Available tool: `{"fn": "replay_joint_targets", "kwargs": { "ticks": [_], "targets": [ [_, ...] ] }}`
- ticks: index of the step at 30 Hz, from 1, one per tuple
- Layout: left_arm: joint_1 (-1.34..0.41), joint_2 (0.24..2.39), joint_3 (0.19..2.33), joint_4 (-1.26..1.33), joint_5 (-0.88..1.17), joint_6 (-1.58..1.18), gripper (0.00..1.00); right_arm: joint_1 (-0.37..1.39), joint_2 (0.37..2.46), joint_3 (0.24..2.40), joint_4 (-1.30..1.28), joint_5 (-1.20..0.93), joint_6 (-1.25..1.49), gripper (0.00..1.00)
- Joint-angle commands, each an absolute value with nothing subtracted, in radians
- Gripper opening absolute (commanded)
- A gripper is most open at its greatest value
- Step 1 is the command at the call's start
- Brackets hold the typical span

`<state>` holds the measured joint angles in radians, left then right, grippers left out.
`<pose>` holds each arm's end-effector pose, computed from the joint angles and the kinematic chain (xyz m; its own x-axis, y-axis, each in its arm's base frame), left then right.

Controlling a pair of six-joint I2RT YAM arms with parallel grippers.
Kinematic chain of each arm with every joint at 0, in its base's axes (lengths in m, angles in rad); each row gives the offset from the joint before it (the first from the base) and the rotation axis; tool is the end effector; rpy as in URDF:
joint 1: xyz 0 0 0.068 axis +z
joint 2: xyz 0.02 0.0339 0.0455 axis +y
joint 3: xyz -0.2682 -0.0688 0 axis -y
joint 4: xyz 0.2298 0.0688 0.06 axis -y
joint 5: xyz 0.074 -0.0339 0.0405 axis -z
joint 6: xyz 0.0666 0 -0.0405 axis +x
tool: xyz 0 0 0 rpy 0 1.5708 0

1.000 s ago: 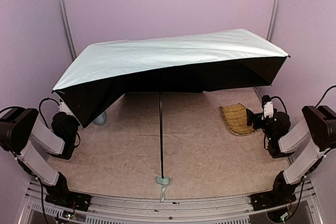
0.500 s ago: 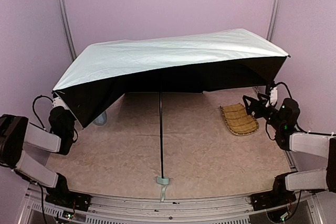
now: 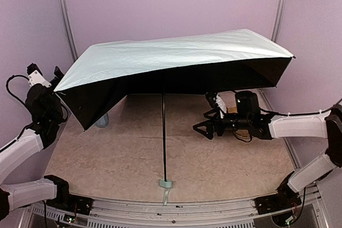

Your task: Put away the umbrella

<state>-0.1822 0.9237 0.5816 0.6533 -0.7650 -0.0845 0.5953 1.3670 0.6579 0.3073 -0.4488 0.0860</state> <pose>0.2160 0.0071 0.3443 0.3437 -0.1252 -0.9307 -0.4904 0.8213 -0.2916 0.2343 0.1936 0.2196 -0.3944 -0.1736 -0.9024 -0.8050 0.5390 0.2481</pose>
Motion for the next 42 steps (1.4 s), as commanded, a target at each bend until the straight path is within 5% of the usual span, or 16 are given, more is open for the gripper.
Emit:
{"fn": "replay_joint_targets", "kwargs": {
  "ticks": [1,10,14,18,25,31,42],
  "targets": [
    [-0.271,0.787,0.611,0.562,-0.824,-0.027,0.93,0.696,1.629,1.008,0.205,-0.470,0.112,1.00],
    [-0.320,0.684,0.656,0.334,-0.738,-0.189,0.90,0.705,1.879,1.340,0.328,-0.726,0.355,0.99],
    [-0.338,0.643,0.682,0.302,-0.712,-0.172,0.90,0.706,1.914,1.343,0.371,-0.711,0.426,0.78],
    [-0.348,0.612,0.696,0.290,-0.691,-0.175,0.89,0.714,1.954,1.358,0.447,-0.735,0.506,0.69],
    [-0.352,0.562,0.700,0.266,-0.708,-0.162,0.89,0.715,1.953,1.400,0.445,-0.675,0.537,0.19],
    [-0.354,0.556,0.698,0.266,-0.688,-0.142,0.90,0.694,1.904,1.413,0.484,-0.586,0.607,0.00],
    [-0.362,0.532,0.677,0.269,-0.666,-0.146,0.90,0.654,1.728,1.510,0.474,-0.366,0.587,0.00]
  ]
}}
